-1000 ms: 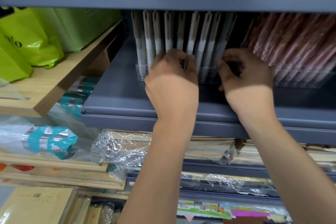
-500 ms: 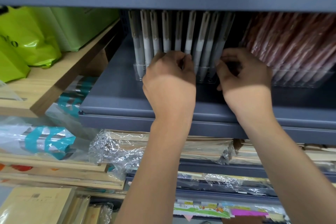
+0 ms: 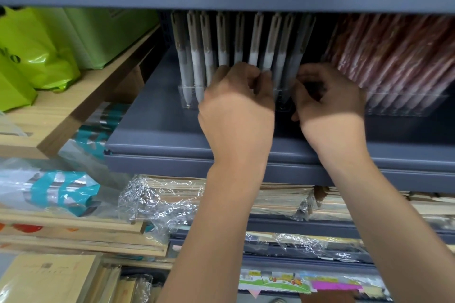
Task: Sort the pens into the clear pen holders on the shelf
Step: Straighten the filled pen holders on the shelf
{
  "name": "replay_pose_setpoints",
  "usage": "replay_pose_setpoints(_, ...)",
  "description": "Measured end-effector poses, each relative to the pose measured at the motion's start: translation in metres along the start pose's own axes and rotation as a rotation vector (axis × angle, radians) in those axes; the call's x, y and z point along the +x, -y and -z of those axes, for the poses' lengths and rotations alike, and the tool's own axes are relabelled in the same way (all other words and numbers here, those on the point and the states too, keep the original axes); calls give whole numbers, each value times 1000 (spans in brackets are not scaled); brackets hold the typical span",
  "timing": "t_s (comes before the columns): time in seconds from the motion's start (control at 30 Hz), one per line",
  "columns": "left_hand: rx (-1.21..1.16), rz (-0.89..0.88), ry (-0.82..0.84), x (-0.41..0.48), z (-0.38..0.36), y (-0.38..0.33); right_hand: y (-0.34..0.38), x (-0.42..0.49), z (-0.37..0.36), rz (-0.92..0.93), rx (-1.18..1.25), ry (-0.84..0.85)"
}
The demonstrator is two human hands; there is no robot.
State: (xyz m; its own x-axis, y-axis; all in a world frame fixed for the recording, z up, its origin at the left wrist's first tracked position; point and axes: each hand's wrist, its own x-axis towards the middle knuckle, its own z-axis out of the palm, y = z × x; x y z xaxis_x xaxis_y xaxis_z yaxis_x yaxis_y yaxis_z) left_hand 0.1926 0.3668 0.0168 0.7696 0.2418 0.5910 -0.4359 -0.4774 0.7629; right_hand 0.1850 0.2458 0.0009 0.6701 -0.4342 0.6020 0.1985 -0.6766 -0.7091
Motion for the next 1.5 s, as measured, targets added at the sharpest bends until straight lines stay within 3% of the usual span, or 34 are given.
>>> replay_pose_setpoints(0.1, 35, 34, 97, 2, -6, -4, 1, 0, 1, 11, -7, 0)
replay_pose_setpoints(0.53, 135, 70, 67, 0, -12, -6, 3, -1, 0, -2, 28, -7)
replay_pose_setpoints(1.27, -49, 89, -13, -5, -8, -5, 3, -1, 0, -9, 42, -5)
replay_pose_setpoints(1.5, 73, 27, 160, 3, -15, -11, 1, 0, 2, -5, 43, 29)
